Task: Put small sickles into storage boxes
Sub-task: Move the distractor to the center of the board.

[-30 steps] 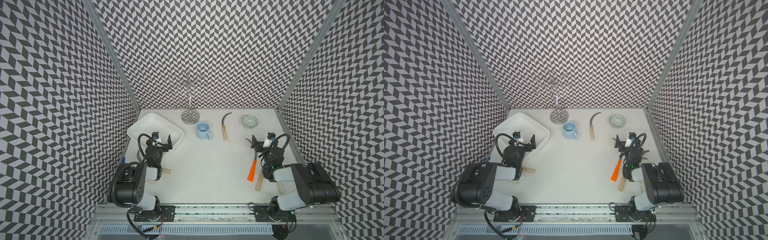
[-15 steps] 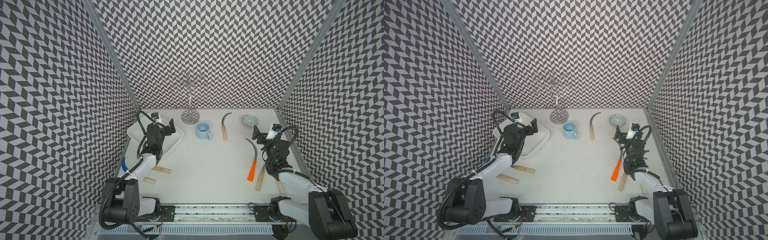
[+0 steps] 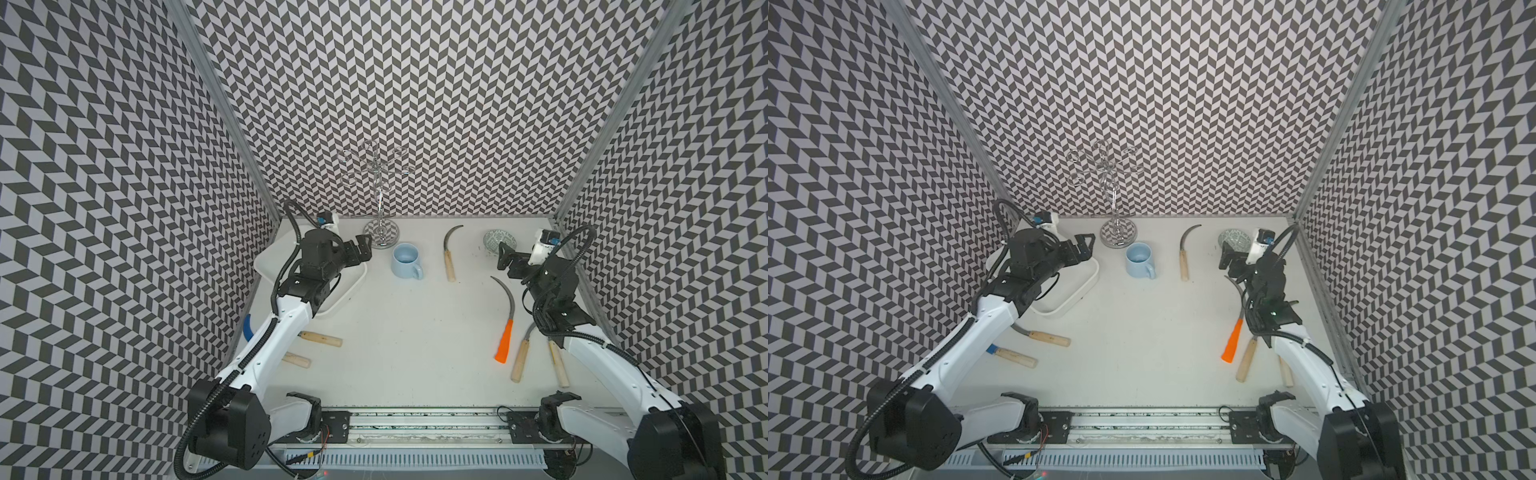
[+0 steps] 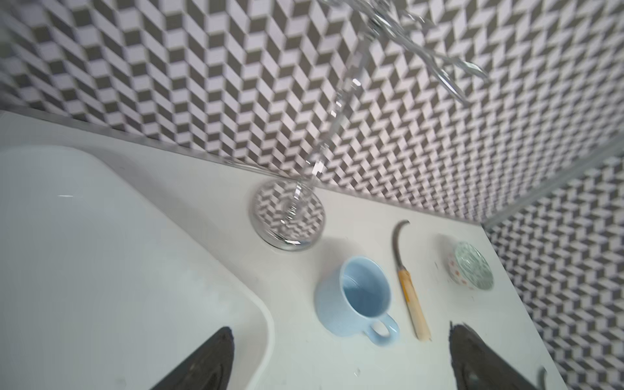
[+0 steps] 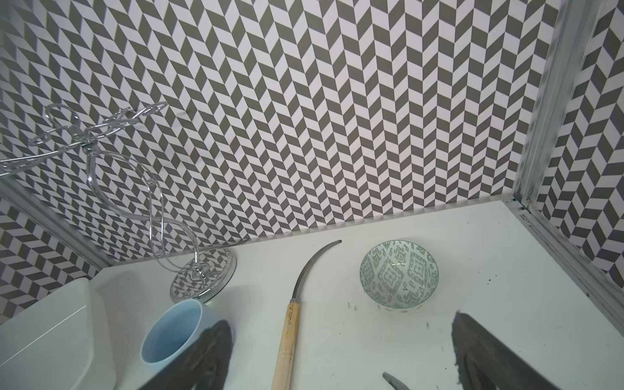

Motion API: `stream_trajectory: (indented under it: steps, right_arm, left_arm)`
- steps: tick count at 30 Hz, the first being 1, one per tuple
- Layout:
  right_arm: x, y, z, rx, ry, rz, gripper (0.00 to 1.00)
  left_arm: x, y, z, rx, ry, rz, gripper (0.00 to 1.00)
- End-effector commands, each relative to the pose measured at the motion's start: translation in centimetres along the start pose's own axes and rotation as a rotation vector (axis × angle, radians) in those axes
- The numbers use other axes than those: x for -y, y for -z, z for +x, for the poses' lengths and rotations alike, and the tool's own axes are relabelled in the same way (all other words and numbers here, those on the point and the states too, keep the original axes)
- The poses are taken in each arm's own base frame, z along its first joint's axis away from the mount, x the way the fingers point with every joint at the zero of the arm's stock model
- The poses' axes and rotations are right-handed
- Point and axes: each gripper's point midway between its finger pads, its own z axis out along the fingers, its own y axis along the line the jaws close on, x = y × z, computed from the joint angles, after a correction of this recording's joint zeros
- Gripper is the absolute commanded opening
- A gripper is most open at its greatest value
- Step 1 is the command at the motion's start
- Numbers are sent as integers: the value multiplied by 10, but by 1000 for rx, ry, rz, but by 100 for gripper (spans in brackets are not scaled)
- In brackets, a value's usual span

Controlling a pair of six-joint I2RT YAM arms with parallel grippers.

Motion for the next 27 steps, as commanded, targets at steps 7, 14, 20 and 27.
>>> stream_trajectory:
  steps: [7, 14, 20, 27]
  right_arm:
    - [-18, 7, -34, -11, -104, -48, 100]
    - [-30, 8, -44, -51, -182, -88, 100]
    - [-46, 11, -38, -123, -290, -164, 100]
    - [-54, 17, -35, -151, -322, -204, 100]
  left_arm:
    - [38, -7, 106, -372, 6, 80, 89]
    - [32, -24, 135, -429, -13, 88, 86]
    - [19, -55, 156, -483, -32, 51, 67]
    - [6, -94, 167, -497, -73, -5, 58]
